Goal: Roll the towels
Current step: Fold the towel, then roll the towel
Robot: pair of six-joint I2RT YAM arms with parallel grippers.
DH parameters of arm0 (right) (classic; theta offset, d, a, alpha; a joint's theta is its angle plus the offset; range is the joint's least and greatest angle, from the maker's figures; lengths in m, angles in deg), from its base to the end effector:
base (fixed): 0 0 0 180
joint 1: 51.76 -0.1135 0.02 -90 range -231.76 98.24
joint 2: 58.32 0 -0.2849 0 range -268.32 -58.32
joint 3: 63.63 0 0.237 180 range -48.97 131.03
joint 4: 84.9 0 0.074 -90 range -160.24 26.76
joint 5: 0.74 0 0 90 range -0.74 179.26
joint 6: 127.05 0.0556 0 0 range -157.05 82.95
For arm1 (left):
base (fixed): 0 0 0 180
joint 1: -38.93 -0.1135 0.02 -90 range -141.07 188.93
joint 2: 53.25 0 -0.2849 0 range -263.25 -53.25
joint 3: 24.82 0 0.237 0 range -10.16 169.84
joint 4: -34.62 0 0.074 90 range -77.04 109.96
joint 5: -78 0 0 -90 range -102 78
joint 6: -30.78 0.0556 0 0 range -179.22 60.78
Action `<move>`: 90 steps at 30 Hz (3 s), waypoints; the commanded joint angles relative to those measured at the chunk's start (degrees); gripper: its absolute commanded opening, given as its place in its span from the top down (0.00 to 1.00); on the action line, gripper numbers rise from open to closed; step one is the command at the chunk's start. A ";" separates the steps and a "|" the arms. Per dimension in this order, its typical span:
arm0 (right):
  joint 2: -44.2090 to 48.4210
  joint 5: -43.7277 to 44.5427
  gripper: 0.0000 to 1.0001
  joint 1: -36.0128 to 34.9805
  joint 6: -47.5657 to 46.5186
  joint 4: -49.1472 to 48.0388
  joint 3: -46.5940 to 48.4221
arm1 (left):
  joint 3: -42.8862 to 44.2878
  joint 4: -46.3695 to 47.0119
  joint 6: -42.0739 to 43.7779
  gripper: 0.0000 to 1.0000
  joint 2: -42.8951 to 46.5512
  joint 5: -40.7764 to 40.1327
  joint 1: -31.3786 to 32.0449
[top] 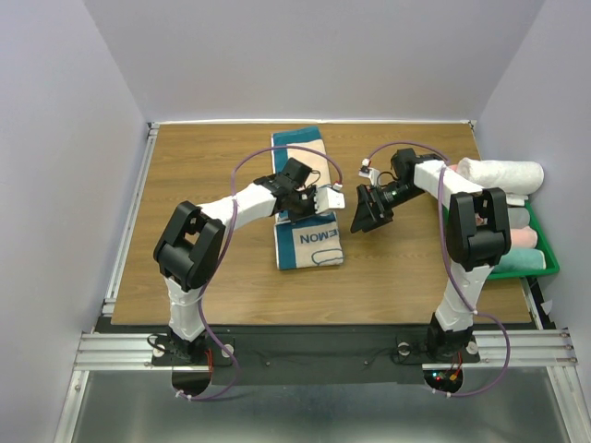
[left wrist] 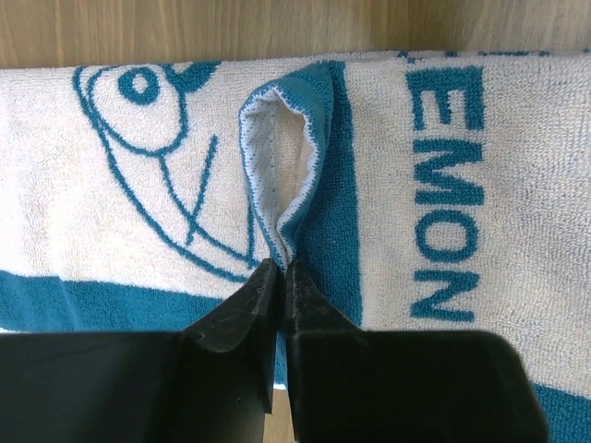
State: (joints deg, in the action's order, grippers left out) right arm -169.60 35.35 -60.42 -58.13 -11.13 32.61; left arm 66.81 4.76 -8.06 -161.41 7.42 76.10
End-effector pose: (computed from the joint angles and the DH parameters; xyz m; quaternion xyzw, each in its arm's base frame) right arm 0.3437 0.0978 0.2107 -0.2333 0.8603 0.4496 0.0582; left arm 0.3261 -0.2704 0.2252 0.6826 0.6128 -0.1108 0.3825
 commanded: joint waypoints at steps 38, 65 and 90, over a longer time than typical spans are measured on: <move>6.70 -10.52 0.38 -13.48 24.60 -29.31 -11.09 | -6.20 12.18 -48.15 0.69 7.19 39.20 -14.75; 12.40 -9.82 0.38 -15.59 29.25 -36.17 -17.34 | -13.94 -0.53 -23.49 0.39 18.14 30.87 -17.84; -9.74 2.58 0.41 -15.50 32.33 -44.96 -5.90 | -44.71 24.87 6.32 0.34 31.17 -14.06 18.11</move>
State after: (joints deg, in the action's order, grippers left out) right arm -178.48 35.65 -75.50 -25.28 -52.74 28.31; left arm 23.31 25.02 -4.45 -128.58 -5.06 93.61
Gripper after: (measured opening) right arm 0.596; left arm 0.669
